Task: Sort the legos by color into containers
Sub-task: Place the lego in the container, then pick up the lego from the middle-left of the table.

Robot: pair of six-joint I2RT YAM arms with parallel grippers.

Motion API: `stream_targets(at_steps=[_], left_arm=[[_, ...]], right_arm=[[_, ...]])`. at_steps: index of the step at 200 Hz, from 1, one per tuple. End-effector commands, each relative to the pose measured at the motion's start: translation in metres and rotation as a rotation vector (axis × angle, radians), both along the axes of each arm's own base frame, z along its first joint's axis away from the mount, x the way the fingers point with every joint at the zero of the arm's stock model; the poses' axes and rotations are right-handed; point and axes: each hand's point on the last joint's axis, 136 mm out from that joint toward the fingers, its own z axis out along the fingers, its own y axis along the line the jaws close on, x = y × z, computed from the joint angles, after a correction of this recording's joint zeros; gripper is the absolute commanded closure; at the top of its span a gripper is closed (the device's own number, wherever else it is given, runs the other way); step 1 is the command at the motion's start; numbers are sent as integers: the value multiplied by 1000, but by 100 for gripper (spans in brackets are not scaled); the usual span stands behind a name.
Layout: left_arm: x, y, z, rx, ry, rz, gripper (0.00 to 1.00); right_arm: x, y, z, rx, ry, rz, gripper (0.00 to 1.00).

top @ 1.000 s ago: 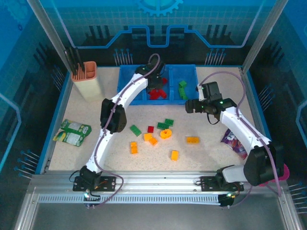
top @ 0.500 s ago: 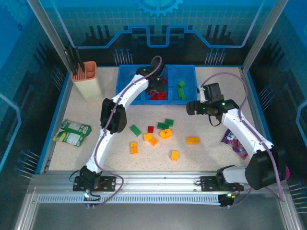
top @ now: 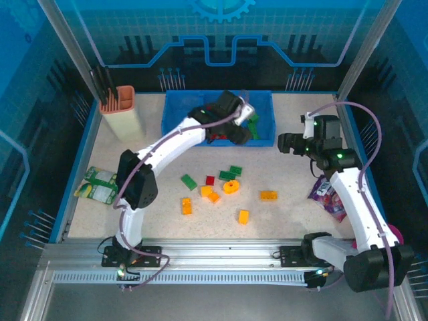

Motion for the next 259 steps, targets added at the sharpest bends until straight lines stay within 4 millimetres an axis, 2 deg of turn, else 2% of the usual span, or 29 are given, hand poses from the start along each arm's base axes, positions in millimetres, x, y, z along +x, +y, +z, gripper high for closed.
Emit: stream_targets(at_steps=[1, 37, 65, 85, 125, 158, 205, 220, 236, 259], left_arm=[[-52, -48, -26, 59, -16, -299, 27], [-106, -87, -47, 14, 49, -476, 27], [-135, -100, -65, 21, 85, -552, 27], [-146, -105, -79, 45, 84, -576, 26], [-159, -114, -106, 68, 98, -584, 25], [-158, -123, -119, 82, 69, -579, 25], [-153, -124, -146, 143, 70, -559, 27], [-151, -123, -152, 161, 69, -550, 29], [-150, -123, -156, 167, 75, -544, 40], [-150, -124, -163, 175, 93, -542, 41]], right_arm=[[-11, -1, 16, 35, -35, 16, 0], [-17, -7, 24, 83, -71, -21, 0], [-20, -4, 19, 129, -67, -25, 0], [-22, -9, 16, 138, -67, -55, 0], [-25, -24, 16, 169, -80, -148, 0], [-26, -34, 16, 222, -91, -191, 0], [-25, -48, 11, 257, -78, -243, 0], [-25, -50, 9, 268, -74, -247, 0], [-24, -51, 6, 276, -70, -249, 0], [-22, -51, 3, 285, -59, -245, 0]])
